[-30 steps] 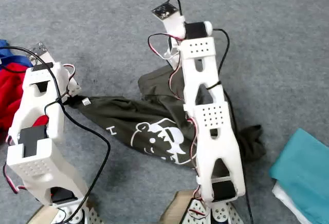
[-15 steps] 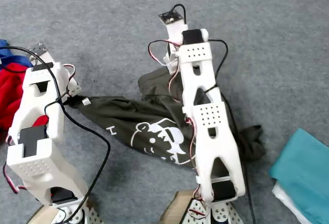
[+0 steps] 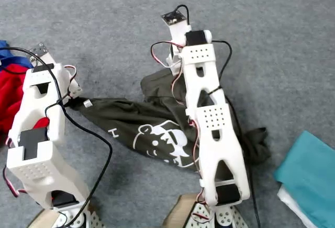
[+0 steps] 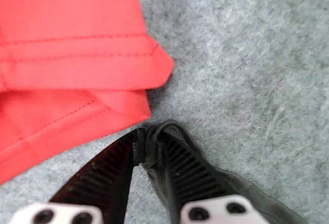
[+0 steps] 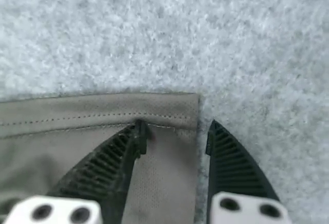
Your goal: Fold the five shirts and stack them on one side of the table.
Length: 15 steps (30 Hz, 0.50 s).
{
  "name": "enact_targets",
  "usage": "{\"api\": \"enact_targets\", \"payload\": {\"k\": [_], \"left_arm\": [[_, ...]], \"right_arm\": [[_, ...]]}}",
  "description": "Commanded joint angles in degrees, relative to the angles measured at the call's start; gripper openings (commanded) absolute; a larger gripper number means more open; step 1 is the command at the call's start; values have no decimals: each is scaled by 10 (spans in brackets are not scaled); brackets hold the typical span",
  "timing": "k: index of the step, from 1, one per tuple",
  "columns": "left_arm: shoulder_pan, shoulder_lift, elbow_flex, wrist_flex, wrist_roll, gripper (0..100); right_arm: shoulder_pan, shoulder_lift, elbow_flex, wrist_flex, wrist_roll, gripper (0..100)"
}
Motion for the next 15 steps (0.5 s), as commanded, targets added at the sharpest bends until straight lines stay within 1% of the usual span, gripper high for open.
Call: {"api": "enact_targets", "payload": {"k": [1, 6, 15], "left_arm": [[-9, -1, -19, 3, 2, 19], [-25, -1, -19, 3, 3, 19], [-25, -1, -19, 4, 3, 19]], "right_arm": [[3, -5, -28, -20, -2, 205], [2, -5, -28, -40, -2, 205], [-7, -6, -27, -55, -2, 205]]}}
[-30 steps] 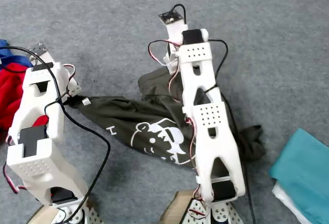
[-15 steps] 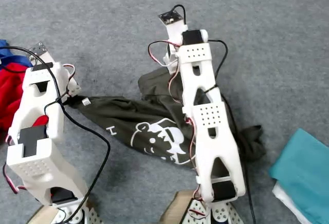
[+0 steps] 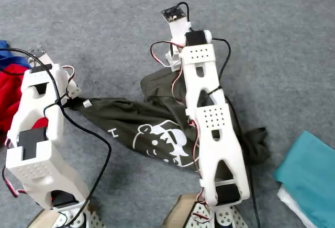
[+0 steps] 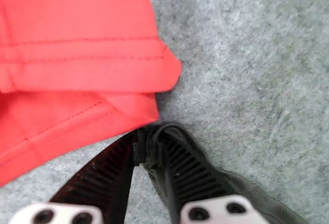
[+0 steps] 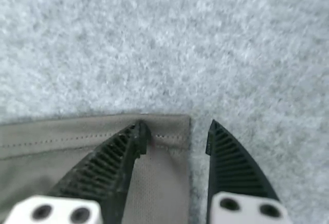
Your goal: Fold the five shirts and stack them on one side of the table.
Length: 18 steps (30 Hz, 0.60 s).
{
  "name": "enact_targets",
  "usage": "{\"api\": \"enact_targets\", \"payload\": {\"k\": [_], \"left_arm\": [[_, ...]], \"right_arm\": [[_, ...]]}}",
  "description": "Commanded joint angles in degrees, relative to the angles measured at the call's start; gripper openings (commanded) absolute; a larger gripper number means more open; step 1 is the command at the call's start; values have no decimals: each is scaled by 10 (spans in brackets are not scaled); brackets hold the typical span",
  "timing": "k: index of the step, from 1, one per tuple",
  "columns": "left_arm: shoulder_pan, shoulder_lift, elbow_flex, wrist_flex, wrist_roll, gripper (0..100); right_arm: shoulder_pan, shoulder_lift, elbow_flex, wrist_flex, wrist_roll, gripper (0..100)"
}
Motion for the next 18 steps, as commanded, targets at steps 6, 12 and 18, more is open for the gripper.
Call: {"api": "enact_targets", "payload": {"k": [6, 12, 18], "left_arm": [[-15, -2, -19, 4, 3, 19], [-14, -2, -19, 14, 1, 19], [-14, -2, -19, 15, 0, 19]], "right_arm": [[-9, -6, -23, -5, -2, 205], [-9, -6, -22, -4, -2, 113], [-9, -5, -22, -6, -2, 63]]}}
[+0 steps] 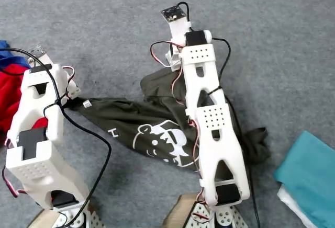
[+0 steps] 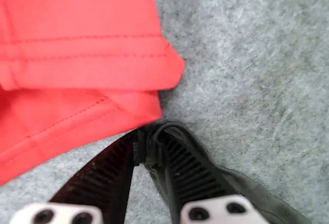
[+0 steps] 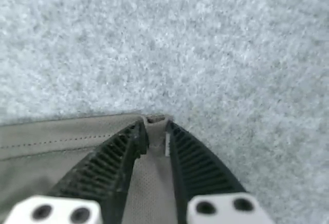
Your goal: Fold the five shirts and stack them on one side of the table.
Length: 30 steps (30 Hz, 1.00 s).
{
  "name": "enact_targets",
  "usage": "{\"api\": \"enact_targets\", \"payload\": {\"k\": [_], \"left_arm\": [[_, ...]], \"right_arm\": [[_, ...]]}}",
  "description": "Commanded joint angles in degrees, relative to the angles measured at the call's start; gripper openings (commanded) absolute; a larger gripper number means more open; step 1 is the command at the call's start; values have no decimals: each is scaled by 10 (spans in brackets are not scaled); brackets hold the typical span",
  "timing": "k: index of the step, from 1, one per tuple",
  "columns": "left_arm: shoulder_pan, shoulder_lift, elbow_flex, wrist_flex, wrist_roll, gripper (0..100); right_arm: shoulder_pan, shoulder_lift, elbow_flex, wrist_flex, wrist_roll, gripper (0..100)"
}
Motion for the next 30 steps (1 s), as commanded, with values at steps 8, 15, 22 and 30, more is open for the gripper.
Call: {"api": "enact_targets", "payload": {"k": [8, 15, 22, 30], "left_arm": [[-11, -2, -19, 7, 0, 19], [-10, -2, -20, 4, 0, 19], [-8, -2, -25, 4, 1, 19], [25, -7, -26, 8, -1, 19]], "right_arm": [[-7, -3, -25, -6, -7, 32], [6, -3, -28, -3, -8, 19], [33, -20, -109, 55, -11, 5], [-1, -165, -105, 104, -10, 5]]}}
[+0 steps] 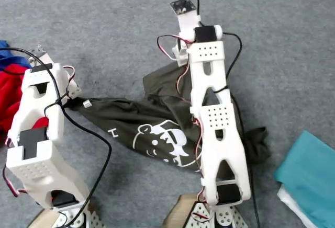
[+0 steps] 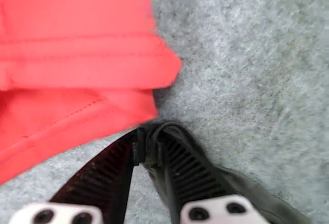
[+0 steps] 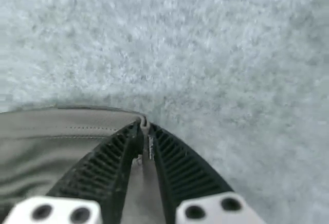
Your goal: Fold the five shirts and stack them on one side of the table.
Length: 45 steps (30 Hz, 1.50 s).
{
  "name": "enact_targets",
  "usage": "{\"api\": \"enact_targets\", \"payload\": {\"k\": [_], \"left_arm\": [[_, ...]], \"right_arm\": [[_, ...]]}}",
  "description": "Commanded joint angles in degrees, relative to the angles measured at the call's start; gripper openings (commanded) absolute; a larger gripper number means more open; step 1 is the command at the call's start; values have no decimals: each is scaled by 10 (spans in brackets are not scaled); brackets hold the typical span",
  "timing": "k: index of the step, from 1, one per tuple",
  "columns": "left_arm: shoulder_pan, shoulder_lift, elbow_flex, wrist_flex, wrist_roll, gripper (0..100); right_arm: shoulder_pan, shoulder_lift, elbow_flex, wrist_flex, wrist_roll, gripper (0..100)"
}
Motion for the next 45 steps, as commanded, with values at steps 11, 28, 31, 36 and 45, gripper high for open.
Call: {"api": "enact_targets", "payload": {"k": [11, 28, 31, 36, 45], "left_arm": [[8, -53, -336, 309, -41, 19], [10, -179, -650, 453, -40, 18], [9, -238, -673, 453, -42, 18], [8, -320, -685, 453, -74, 18], [6, -466, -680, 453, -127, 19]], "right_arm": [[-9, -465, -30, 21, 64, 5], [-7, -822, -29, -59, 127, 5], [0, -845, -29, -80, 150, 5], [101, -867, -29, -131, 161, 5], [132, -912, -29, -149, 162, 5]]}}
